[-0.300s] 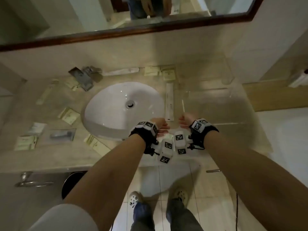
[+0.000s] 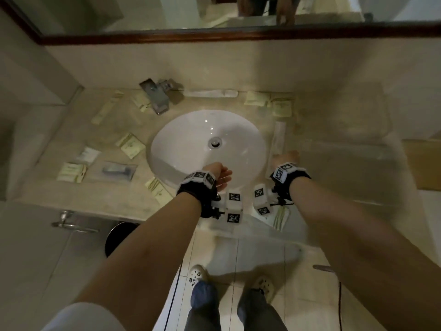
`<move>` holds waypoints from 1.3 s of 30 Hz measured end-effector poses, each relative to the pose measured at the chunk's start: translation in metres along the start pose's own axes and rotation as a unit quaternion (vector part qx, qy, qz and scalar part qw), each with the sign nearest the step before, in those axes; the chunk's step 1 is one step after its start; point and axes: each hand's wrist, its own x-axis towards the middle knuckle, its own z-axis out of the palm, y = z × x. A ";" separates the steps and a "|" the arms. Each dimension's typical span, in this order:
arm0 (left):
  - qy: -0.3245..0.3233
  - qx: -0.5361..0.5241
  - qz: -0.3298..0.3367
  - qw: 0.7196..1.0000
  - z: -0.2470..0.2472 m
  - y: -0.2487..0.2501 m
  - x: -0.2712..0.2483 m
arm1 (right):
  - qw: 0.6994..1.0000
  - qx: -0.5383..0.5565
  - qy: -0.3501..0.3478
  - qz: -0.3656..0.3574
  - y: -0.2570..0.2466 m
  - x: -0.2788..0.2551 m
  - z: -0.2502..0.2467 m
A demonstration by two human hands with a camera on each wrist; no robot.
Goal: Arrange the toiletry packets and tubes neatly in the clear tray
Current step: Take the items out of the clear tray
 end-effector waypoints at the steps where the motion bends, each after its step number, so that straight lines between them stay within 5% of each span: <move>1: 0.005 -0.006 -0.005 1.000 -0.008 -0.002 0.008 | 0.999 -0.039 -0.002 -0.004 0.000 0.000 0.002; 3: 0.018 -0.018 -0.017 1.000 -0.022 -0.006 0.016 | 0.989 -0.147 -0.003 -0.016 -0.001 0.001 0.007; 5: 0.030 -0.032 -0.035 0.998 -0.033 -0.008 0.024 | 0.932 -0.357 -0.015 -0.061 0.004 0.000 0.014; 7: 0.031 -0.033 -0.042 0.998 -0.037 -0.005 0.030 | 0.888 -0.453 -0.037 -0.074 0.003 -0.005 0.016; 12: 0.043 -0.028 -0.016 0.999 -0.023 0.017 0.035 | 0.926 -0.356 -0.123 -0.038 -0.003 0.008 0.004; 15: -0.008 0.006 -0.007 1.000 0.004 0.033 0.034 | 0.962 -0.250 -0.081 -0.075 -0.013 0.024 -0.008; 21: -0.093 0.197 0.078 0.973 0.099 0.062 0.022 | 0.907 -0.382 -0.084 -0.159 -0.009 0.020 -0.088; 25: -0.167 0.288 0.111 0.936 0.155 0.061 0.011 | 0.889 -0.444 -0.061 -0.097 0.033 0.028 -0.150; 27: -0.152 0.364 0.170 0.903 0.177 0.057 0.012 | 0.874 -0.477 -0.071 -0.061 0.049 0.034 -0.176; 32: -0.124 0.549 0.299 0.770 0.222 0.037 0.019 | 0.823 -0.542 -0.155 -0.067 0.071 0.049 -0.207; 36: -0.172 0.669 0.241 0.681 0.253 0.011 0.017 | 0.821 -0.519 -0.218 -0.102 0.079 0.050 -0.215; 39: -0.179 0.721 0.187 0.643 0.259 -0.001 0.021 | 0.833 -0.490 -0.214 -0.139 0.091 0.062 -0.219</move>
